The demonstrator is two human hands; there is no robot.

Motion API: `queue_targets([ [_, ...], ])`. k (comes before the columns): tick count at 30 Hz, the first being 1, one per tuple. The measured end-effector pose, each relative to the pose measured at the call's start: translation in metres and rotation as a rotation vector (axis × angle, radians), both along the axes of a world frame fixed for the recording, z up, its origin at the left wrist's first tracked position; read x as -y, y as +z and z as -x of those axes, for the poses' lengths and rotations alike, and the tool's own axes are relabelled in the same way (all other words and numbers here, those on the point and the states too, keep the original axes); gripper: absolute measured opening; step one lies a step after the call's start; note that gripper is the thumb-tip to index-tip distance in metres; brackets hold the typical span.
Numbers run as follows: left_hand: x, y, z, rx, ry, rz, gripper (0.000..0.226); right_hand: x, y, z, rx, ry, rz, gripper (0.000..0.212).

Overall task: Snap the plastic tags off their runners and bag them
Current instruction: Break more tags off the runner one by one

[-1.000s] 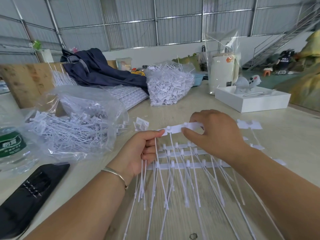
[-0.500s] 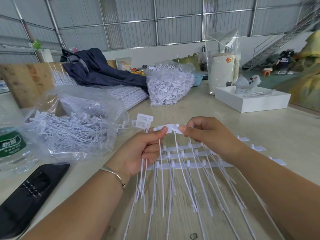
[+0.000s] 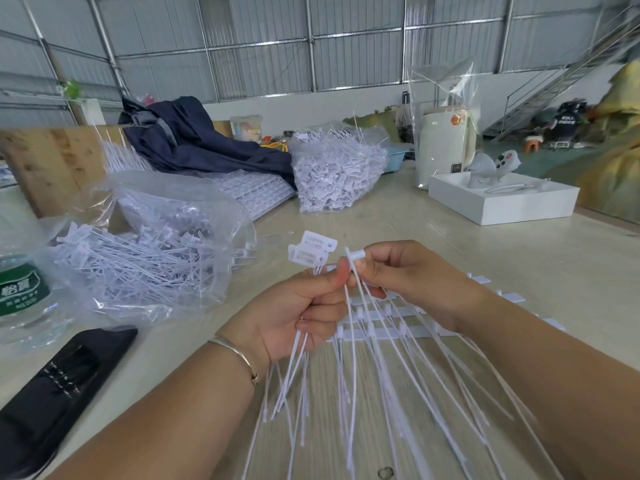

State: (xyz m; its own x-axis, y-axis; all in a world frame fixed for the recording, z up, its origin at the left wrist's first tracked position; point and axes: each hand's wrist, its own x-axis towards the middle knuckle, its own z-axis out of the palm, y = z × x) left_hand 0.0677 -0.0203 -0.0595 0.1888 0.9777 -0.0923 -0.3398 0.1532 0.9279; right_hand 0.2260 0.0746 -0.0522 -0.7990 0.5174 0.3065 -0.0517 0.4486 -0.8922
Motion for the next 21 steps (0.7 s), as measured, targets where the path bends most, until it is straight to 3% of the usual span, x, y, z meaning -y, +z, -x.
queue_targets([
  [3, -0.003, -0.001, 0.003, 0.068, 0.067, -0.005, 0.041, 0.001, 0.002, 0.001, -0.036, -0.090, -0.010, 0.040],
  [6, -0.004, -0.001, 0.005, 0.166, 0.120, -0.023, 0.042, -0.001, 0.001, 0.002, -0.073, -0.175, -0.017, 0.052],
  [11, -0.006, 0.000, 0.009, 0.135, 0.192, -0.050, 0.017, -0.008, 0.002, -0.001, -0.155, -0.287, -0.029, 0.060],
  [17, -0.012, -0.004, 0.017, 0.155, 0.347, -0.006, 0.023, -0.011, 0.005, -0.004, -0.203, -0.320, 0.036, 0.054],
  [21, -0.013, -0.006, 0.018, 0.090, 0.392, -0.027, 0.014, -0.015, 0.003, -0.004, -0.198, -0.338, 0.015, 0.052],
])
